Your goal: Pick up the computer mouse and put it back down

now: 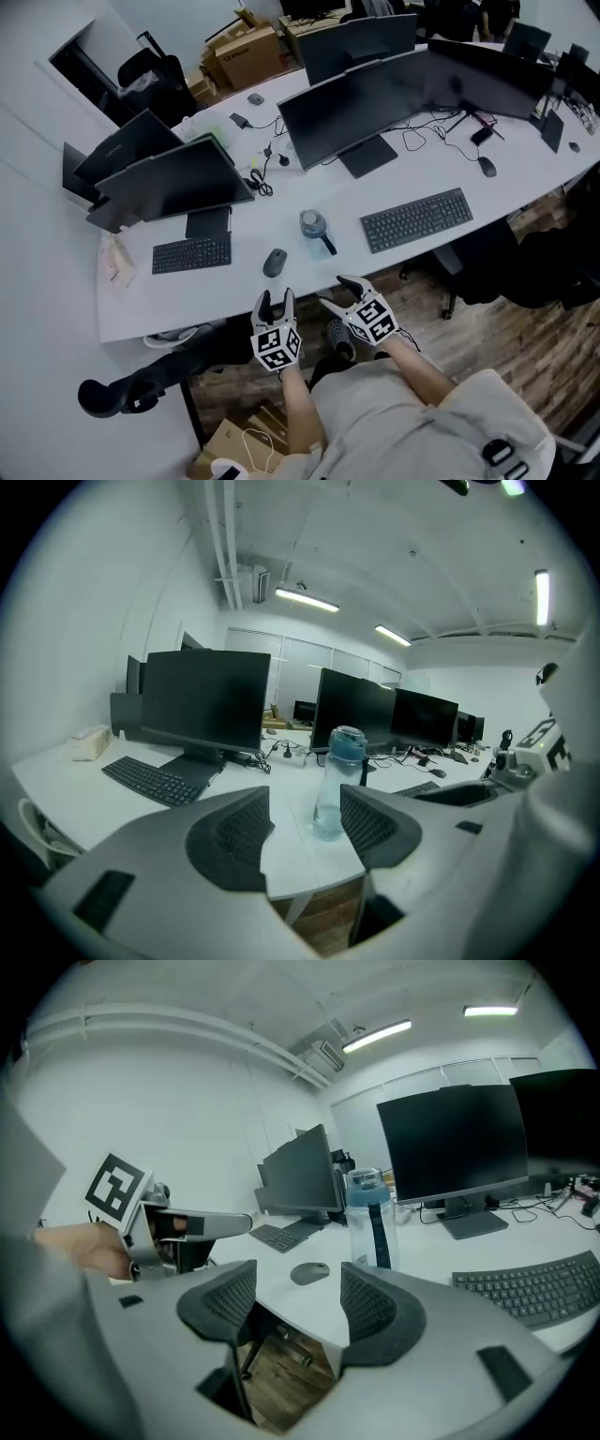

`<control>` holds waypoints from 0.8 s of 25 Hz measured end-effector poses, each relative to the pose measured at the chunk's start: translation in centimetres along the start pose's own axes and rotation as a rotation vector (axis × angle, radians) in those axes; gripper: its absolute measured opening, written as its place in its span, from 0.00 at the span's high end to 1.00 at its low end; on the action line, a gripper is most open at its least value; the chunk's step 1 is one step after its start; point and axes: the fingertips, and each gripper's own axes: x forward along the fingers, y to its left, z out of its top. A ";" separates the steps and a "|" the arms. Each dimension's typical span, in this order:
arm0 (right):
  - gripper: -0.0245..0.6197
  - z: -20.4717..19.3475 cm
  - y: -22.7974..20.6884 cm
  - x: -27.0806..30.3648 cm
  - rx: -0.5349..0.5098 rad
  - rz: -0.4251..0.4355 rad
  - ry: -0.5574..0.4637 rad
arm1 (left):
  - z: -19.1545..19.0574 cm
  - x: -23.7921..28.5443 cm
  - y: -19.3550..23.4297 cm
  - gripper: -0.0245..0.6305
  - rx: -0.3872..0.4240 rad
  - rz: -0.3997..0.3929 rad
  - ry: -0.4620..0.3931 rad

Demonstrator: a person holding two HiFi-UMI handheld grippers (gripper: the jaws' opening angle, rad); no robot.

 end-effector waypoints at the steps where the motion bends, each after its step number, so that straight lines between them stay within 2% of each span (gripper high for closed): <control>1: 0.51 0.4 -0.2 0.9 0.001 -0.001 0.003 | 0.2 0.6 0.7 0.60 0.000 -0.003 0.006; 8: 0.51 2.6 -1.1 5.9 0.004 -0.009 0.016 | 0.9 5.4 4.2 0.60 0.038 -0.042 0.060; 20: 0.52 4.3 -1.2 13.2 0.034 0.022 0.043 | -0.3 12.5 7.7 0.60 0.134 -0.171 0.175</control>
